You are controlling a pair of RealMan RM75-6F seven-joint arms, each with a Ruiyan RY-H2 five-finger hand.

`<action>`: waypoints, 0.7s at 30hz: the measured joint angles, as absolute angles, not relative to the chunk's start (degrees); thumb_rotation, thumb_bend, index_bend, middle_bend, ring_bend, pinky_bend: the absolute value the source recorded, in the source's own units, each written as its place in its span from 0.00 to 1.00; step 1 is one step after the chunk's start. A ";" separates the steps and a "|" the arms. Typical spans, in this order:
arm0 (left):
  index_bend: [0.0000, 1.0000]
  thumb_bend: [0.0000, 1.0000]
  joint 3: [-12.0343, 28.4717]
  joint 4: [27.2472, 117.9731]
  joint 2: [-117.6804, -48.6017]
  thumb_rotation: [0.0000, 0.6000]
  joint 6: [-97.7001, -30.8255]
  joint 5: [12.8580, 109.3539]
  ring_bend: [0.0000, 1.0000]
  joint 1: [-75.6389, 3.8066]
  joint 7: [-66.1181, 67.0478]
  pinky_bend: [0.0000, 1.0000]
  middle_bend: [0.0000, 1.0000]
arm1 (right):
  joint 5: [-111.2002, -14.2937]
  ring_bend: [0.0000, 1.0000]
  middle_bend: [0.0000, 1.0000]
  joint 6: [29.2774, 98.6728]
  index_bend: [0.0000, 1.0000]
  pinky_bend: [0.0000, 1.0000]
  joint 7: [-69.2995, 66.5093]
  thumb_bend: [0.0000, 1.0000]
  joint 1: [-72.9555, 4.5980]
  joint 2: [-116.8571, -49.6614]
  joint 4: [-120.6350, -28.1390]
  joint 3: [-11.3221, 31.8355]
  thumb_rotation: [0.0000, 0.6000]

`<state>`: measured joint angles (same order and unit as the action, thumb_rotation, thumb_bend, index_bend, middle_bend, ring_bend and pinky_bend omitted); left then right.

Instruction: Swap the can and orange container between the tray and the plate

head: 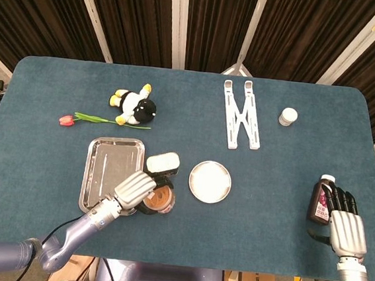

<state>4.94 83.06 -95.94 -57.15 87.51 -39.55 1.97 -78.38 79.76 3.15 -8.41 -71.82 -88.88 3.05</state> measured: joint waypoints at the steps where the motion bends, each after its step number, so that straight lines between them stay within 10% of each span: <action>1: 0.30 0.09 4.88 83.40 -95.67 1.00 -56.45 87.07 0.15 -39.72 2.30 0.34 0.21 | -78.29 0.00 0.00 79.65 0.00 0.00 3.15 0.08 -8.37 -71.81 -89.00 3.11 1.00; 21: 0.23 0.00 4.32 94.66 -89.88 1.00 -53.79 79.45 0.07 -40.13 14.08 0.29 0.14 | -76.39 0.00 0.00 78.92 0.00 0.00 3.55 0.08 -7.65 -71.04 -90.41 4.47 1.00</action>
<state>4.32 94.66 -89.88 -53.79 79.45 -40.13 14.08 -76.39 78.92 3.55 -7.65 -71.04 -90.41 4.47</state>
